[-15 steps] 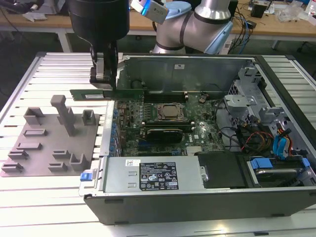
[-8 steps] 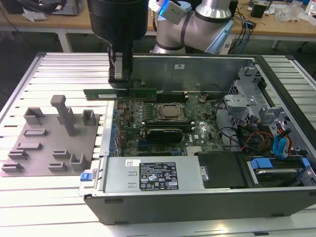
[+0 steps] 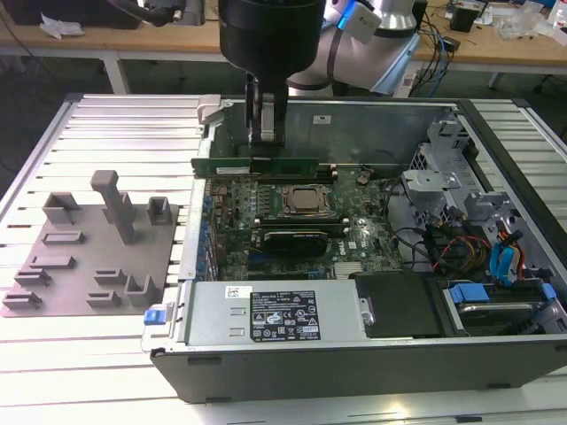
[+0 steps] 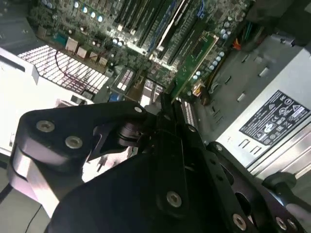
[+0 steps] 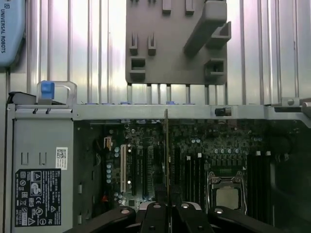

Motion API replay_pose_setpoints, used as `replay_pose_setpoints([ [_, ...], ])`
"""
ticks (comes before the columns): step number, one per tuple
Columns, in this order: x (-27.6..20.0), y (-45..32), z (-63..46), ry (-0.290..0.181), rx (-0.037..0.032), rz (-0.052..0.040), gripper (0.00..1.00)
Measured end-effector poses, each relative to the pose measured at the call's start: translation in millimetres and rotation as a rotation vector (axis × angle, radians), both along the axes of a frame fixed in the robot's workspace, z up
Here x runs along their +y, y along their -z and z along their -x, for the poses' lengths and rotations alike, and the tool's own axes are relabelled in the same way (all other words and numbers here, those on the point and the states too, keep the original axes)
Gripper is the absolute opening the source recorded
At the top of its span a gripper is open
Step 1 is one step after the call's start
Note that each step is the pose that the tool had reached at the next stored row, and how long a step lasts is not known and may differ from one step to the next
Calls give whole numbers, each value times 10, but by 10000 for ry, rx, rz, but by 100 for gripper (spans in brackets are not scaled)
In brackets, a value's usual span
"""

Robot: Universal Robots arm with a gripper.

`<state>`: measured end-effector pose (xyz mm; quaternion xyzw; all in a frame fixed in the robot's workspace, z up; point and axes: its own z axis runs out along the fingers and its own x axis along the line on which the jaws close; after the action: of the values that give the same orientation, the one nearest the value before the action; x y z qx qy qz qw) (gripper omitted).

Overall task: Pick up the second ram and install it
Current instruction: 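Pick up the second ram and move it above second insertion slot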

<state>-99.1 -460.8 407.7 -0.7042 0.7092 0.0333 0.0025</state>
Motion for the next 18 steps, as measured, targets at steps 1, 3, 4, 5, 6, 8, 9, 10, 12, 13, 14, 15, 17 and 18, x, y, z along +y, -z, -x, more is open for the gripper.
replay_pose_setpoints([
  [1,1,1,-28,33,1,-177,11],
  [3,8,7,-75,59,1,-228,11],
  [4,49,12,-141,65,1,-228,11],
  [5,97,16,-197,65,2,-228,11],
  [6,143,19,-235,66,2,-228,11],
  [8,272,30,-343,66,3,-228,11],
  [9,313,37,-394,66,4,-229,11],
  [10,363,43,-465,65,7,-227,11],
  [12,454,57,-613,65,9,-228,11],
  [13,474,60,-647,65,11,-227,11],
  [14,492,64,-676,65,10,-228,11],
  [15,521,71,-728,66,11,-228,11],
  [17,584,87,-843,65,13,-228,11],
  [18,605,93,-879,66,13,-228,11],
])
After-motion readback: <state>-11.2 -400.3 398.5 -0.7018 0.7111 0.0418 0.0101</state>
